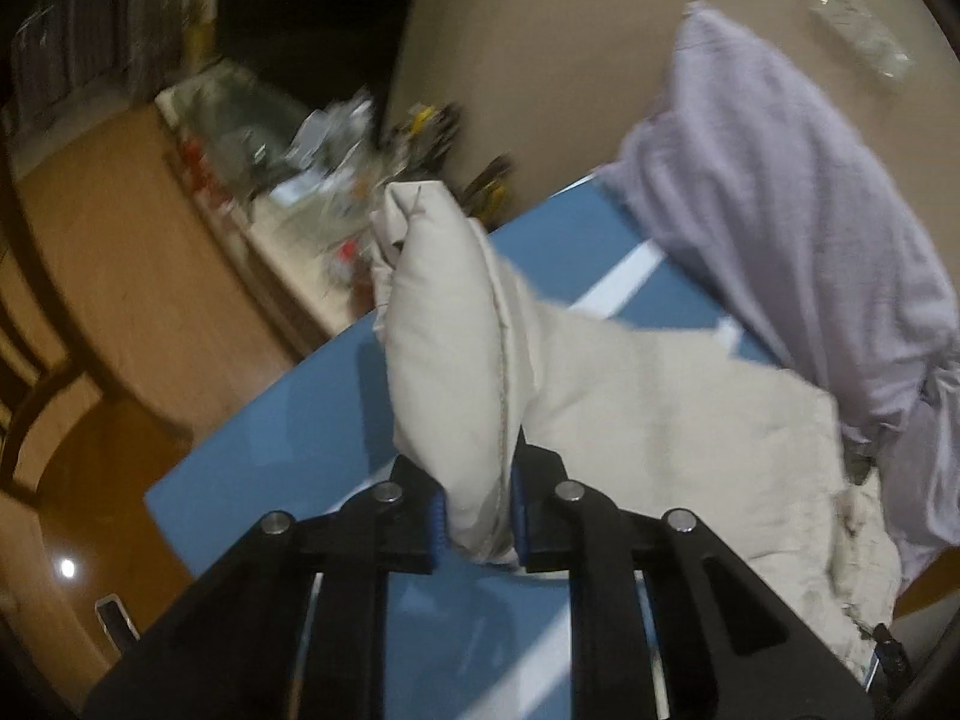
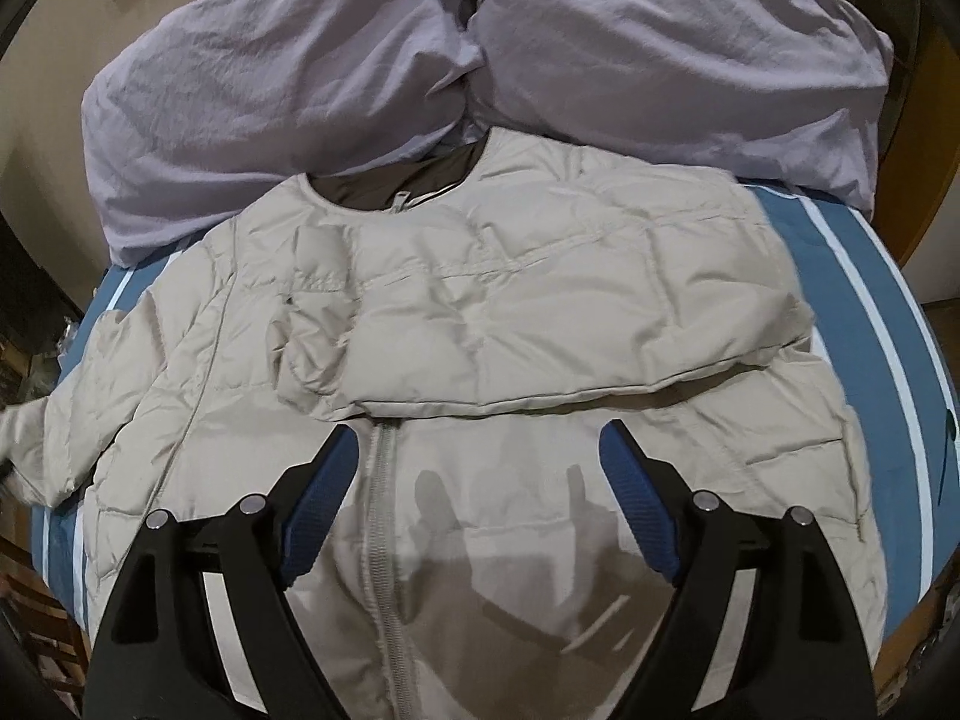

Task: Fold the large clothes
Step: 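Grasp the other sleeve with the left tool and fold it across the body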

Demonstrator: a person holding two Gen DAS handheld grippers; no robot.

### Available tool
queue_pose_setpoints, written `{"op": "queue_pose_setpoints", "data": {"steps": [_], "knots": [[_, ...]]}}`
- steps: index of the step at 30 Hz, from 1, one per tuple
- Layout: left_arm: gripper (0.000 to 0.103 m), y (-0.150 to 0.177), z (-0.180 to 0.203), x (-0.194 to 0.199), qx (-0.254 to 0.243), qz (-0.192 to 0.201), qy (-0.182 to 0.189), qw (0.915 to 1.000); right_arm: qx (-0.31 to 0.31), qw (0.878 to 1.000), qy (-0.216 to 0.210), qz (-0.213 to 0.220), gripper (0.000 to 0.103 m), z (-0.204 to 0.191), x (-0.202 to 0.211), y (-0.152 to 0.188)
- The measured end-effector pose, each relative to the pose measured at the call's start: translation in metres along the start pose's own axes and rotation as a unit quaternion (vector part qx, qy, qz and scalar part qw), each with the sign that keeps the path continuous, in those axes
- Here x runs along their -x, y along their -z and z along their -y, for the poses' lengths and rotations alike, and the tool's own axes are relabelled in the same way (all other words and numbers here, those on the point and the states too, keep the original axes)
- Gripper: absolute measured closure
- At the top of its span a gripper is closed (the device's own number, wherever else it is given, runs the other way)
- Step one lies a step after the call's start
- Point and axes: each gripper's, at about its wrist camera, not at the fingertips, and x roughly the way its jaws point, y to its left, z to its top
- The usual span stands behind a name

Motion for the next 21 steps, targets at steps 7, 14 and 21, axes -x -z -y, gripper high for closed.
{"op": "queue_pose_setpoints", "data": {"steps": [7,14,21], "knots": [[0.086,-0.016,0.105,0.040,-0.061,0.034,0.098,0.9928,-0.017,1.000,0.005,0.001,0.019,0.029,0.006,0.002],[0.086,0.008,0.219,0.060,-0.139,0.022,0.201,0.9693,-0.023,1.000,0.019,0.006,0.019,0.055,0.017,0.010],[0.086,0.058,0.320,0.057,-0.210,-0.019,0.283,0.9355,-0.044,0.998,0.048,0.011,0.017,0.098,0.030,0.017]]}}
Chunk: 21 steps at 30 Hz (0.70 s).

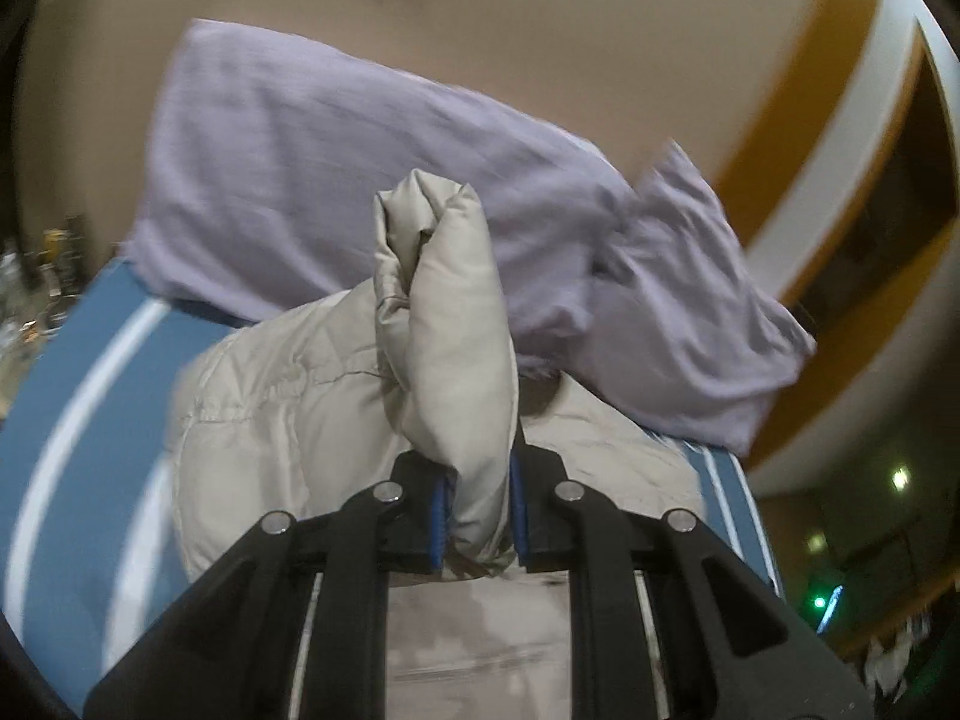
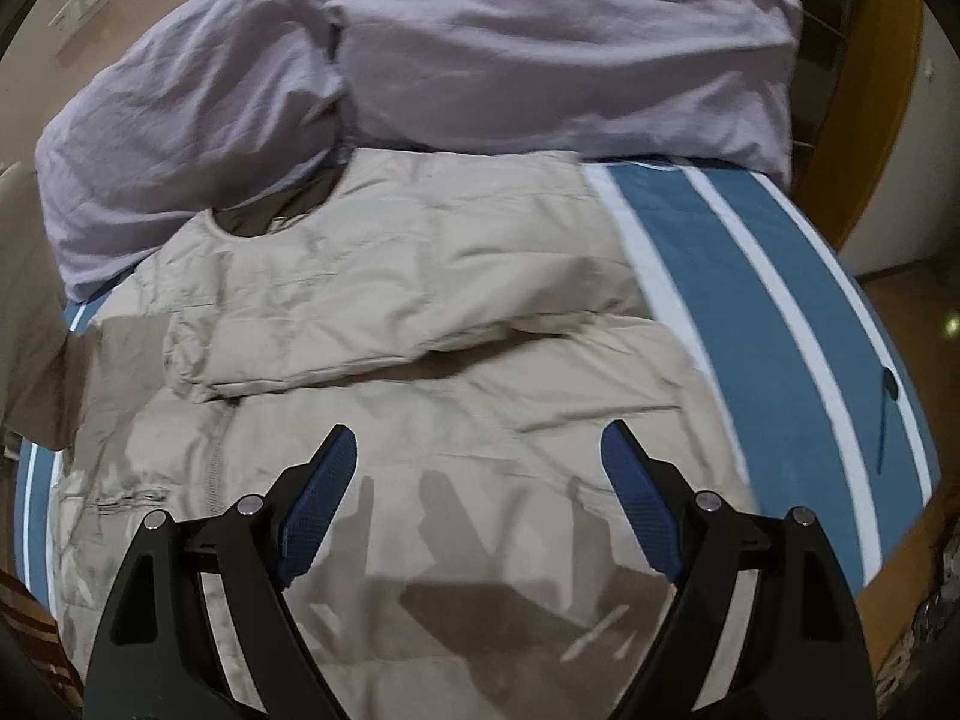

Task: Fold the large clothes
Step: 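Grasp the other sleeve with the left tool and fold it across the body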

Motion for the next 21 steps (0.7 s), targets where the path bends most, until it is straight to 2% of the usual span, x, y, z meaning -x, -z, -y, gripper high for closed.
{"op": "queue_pose_setpoints", "data": {"steps": [6,9,15,19,21], "knots": [[0.086,0.026,0.044,-0.056,-0.023,-0.057,0.025,0.9978,-0.018,1.000,0.016,-0.011,0.017,0.030,-0.004,0.003],[0.086,0.042,0.063,-0.086,-0.039,-0.086,0.021,0.9953,-0.021,0.999,0.019,-0.016,0.017,0.040,-0.008,0.003],[0.085,0.070,0.072,-0.127,-0.054,-0.141,-0.006,0.9885,-0.017,0.999,0.017,-0.029,0.017,0.054,-0.017,0.003],[0.076,0.075,0.070,-0.135,-0.052,-0.152,-0.010,0.9870,-0.010,0.999,0.014,-0.034,0.017,0.062,-0.025,-0.004],[0.064,0.073,0.069,-0.132,-0.049,-0.148,-0.010,0.9878,-0.010,0.999,0.009,-0.037,0.017,0.067,-0.029,-0.009]]}}
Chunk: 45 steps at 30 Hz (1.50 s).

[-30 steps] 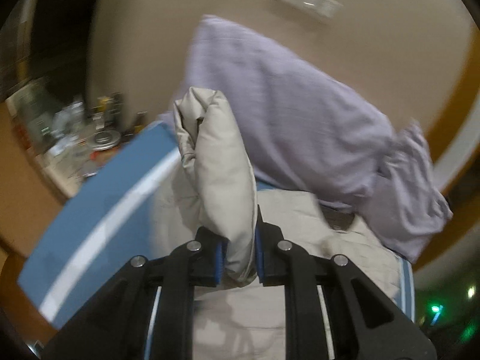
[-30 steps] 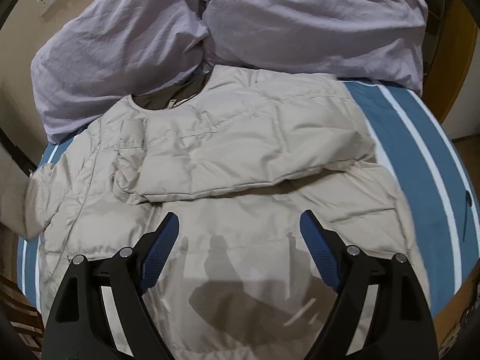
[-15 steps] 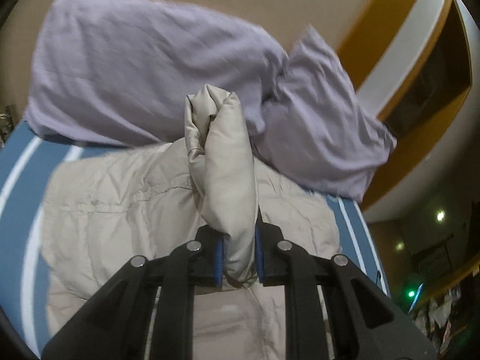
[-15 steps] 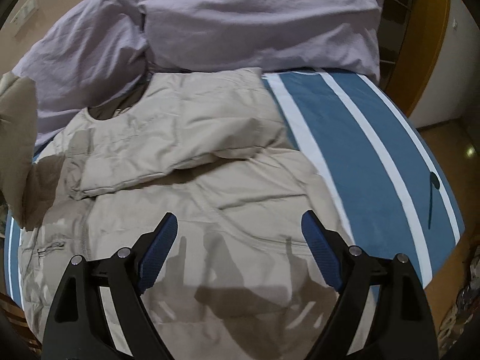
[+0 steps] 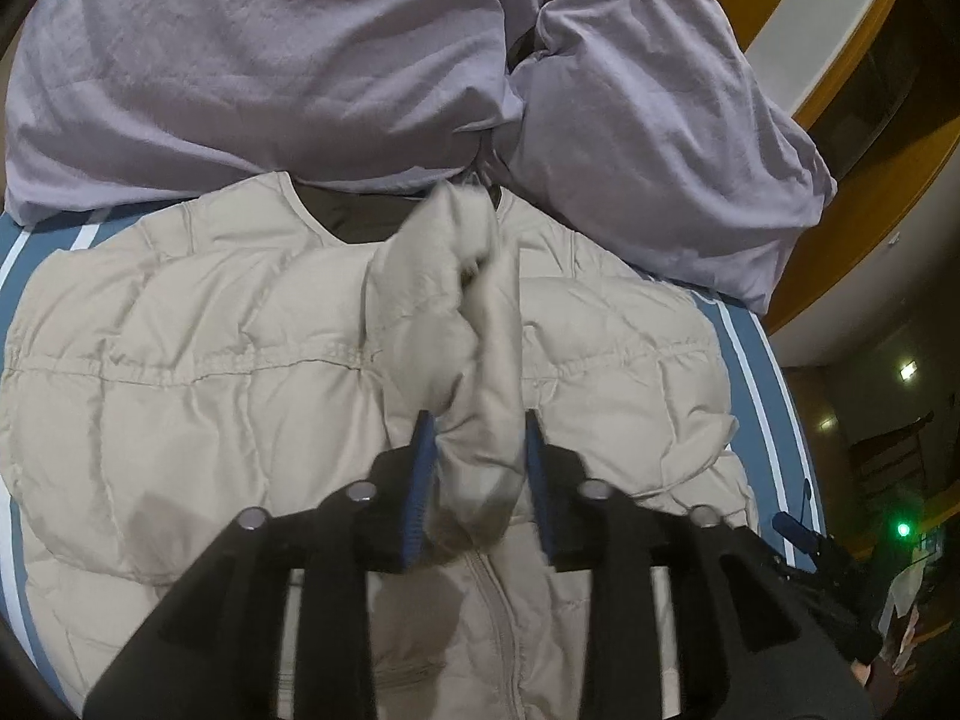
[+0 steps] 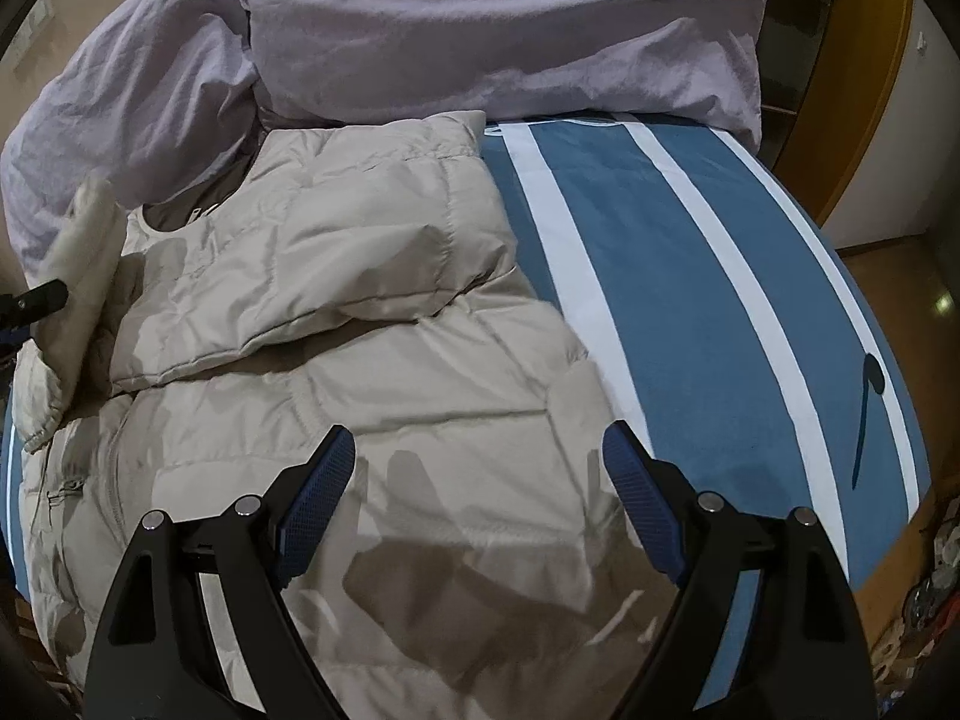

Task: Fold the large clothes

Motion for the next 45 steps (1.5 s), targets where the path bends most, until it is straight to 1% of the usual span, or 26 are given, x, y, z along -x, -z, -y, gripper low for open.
{"op": "queue_pose_setpoints", "data": {"steps": [1,2,4,8,9,14,17,18,19,21,23,26,29,31,36,41,45], "knots": [[0.053,0.000,0.001,0.002,-0.001,0.005,-0.006,1.0000,0.000,1.000,-0.003,0.000,0.017,0.002,-0.001,-0.003],[0.048,-0.001,0.002,0.003,-0.002,0.013,-0.014,0.9998,0.001,1.000,-0.007,0.000,0.017,0.005,-0.003,-0.007],[0.048,-0.006,0.003,0.002,-0.006,0.023,-0.032,0.9992,0.003,1.000,-0.014,0.001,0.017,0.009,-0.005,-0.013],[0.048,-0.013,0.000,-0.018,0.015,0.019,-0.070,0.9972,0.010,0.999,-0.032,0.001,0.017,0.019,-0.011,-0.028],[0.049,-0.012,0.001,-0.025,0.019,0.017,-0.083,0.9962,0.013,0.999,-0.035,0.000,0.017,0.020,-0.012,-0.030],[0.049,0.008,0.008,-0.060,0.037,-0.008,-0.117,0.9924,0.042,0.998,-0.048,-0.008,0.017,0.033,-0.019,-0.045],[0.048,0.016,0.015,-0.075,0.024,-0.001,-0.156,0.9874,0.054,0.997,-0.050,-0.020,0.017,0.042,-0.024,-0.049],[0.048,0.017,0.017,-0.076,0.022,0.001,-0.162,0.9865,0.058,0.997,-0.049,-0.022,0.017,0.044,-0.024,-0.048],[0.048,0.017,0.018,-0.075,0.022,0.002,-0.164,0.9863,0.061,0.997,-0.048,-0.022,0.017,0.045,-0.023,-0.048],[0.048,0.018,0.019,-0.067,0.024,0.001,-0.152,0.9881,0.059,0.997,-0.043,-0.016,0.017,0.050,-0.017,-0.044],[0.048,0.021,0.020,-0.054,0.014,0.004,-0.138,0.9904,0.046,0.998,-0.044,-0.010,0.017,0.055,-0.008,-0.037],[0.048,0.027,0.018,-0.032,-0.001,0.011,-0.138,0.9904,0.036,0.999,-0.030,-0.003,0.016,0.055,0.002,-0.024],[0.047,0.033,0.004,-0.008,-0.001,0.020,-0.130,0.9913,0.016,0.999,-0.033,-0.006,0.016,0.051,0.013,-0.011],[0.047,0.038,-0.006,0.004,-0.001,0.024,-0.128,0.9915,0.013,1.000,-0.023,0.001,0.016,0.045,0.023,-0.002],[0.047,0.048,-0.027,0.025,-0.003,0.024,-0.124,0.9919,-0.008,1.000,-0.021,0.008,0.016,0.037,0.041,0.019],[0.047,0.061,-0.045,0.049,-0.008,0.031,-0.120,0.9923,-0.031,0.999,-0.010,0.001,0.016,0.041,0.049,0.041],[0.046,0.079,-0.069,0.071,-0.001,0.033,-0.125,0.9916,-0.042,0.999,-0.005,-0.013,0.016,0.052,0.049,0.053]]}}
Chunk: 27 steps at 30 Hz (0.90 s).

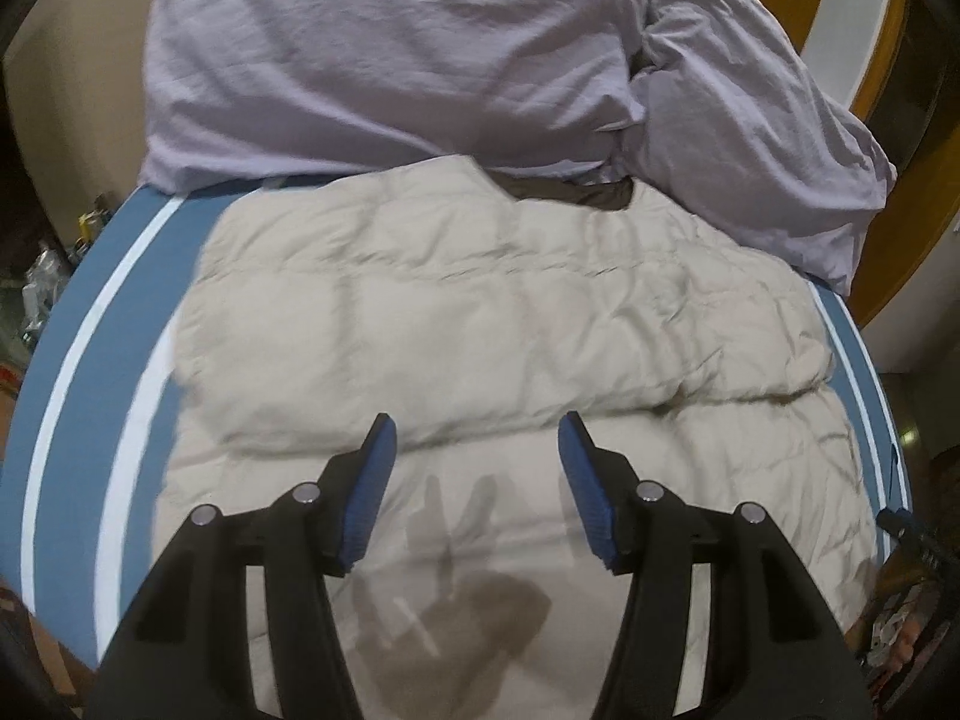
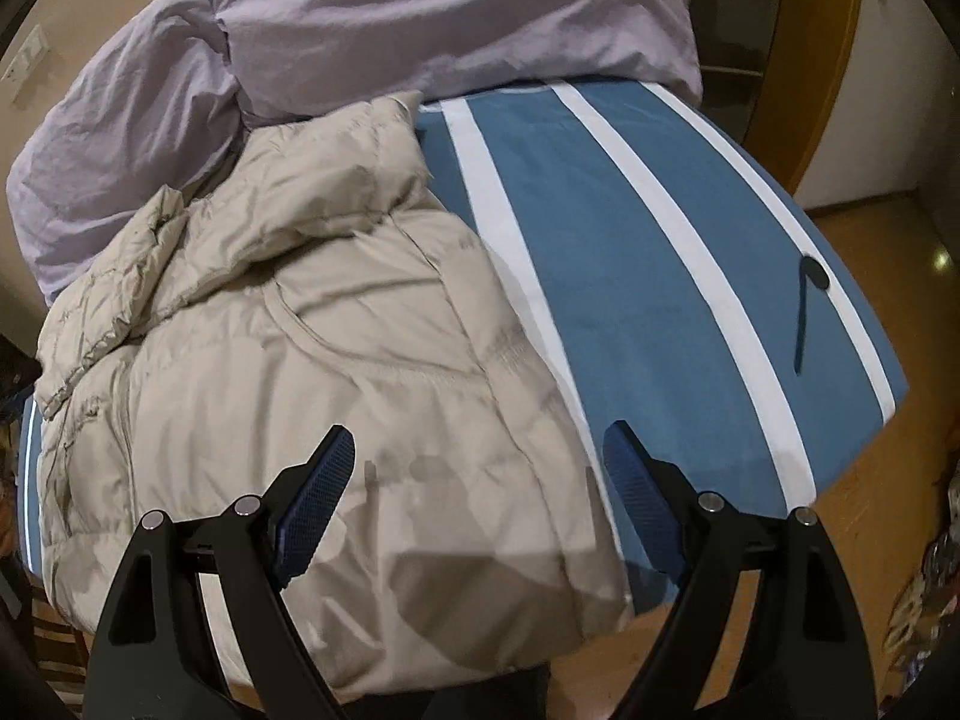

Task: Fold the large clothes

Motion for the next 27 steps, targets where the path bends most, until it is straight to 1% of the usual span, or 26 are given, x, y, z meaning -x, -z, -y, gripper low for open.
{"op": "queue_pose_setpoints", "data": {"steps": [6,10,12,13,15,16,18,20,23,24,27], "knots": [[0.045,0.046,-0.064,0.026,0.036,-0.009,-0.023,0.9990,-0.017,0.999,-0.014,-0.032,0.016,0.025,-0.011,0.008],[0.045,0.083,-0.109,0.036,0.067,-0.025,-0.041,0.9966,-0.024,0.998,-0.030,-0.056,0.017,0.037,-0.021,0.012],[0.045,0.098,-0.126,0.038,0.087,-0.035,-0.042,0.9947,-0.026,0.996,-0.046,-0.069,0.024,0.040,-0.025,0.014],[0.045,0.107,-0.136,0.039,0.100,-0.041,-0.040,0.9933,-0.026,0.995,-0.054,-0.076,0.026,0.040,-0.027,0.016],[0.044,0.120,-0.146,0.040,0.117,-0.047,-0.033,0.9915,-0.026,0.994,-0.067,-0.085,0.033,0.040,-0.031,0.019],[0.043,0.124,-0.148,0.041,0.120,-0.048,-0.029,0.9911,-0.028,0.993,-0.075,-0.089,0.035,0.040,-0.032,0.020],[0.042,0.131,-0.150,0.042,0.124,-0.051,-0.022,0.9907,-0.031,0.991,-0.091,-0.096,0.042,0.040,-0.034,0.023],[0.042,0.139,-0.149,0.043,0.123,-0.055,-0.013,0.9907,-0.031,0.989,-0.106,-0.101,0.044,0.039,-0.034,0.027],[0.042,0.148,-0.147,0.041,0.122,-0.064,0.001,0.9905,-0.025,0.988,-0.116,-0.102,0.048,0.039,-0.033,0.033],[0.042,0.151,-0.146,0.041,0.123,-0.067,0.011,0.9901,-0.027,0.987,-0.121,-0.102,0.049,0.040,-0.032,0.034],[0.042,0.157,-0.141,0.042,0.119,-0.067,0.017,0.9905,-0.034,0.986,-0.129,-0.098,0.049,0.045,-0.031,0.038]]}}
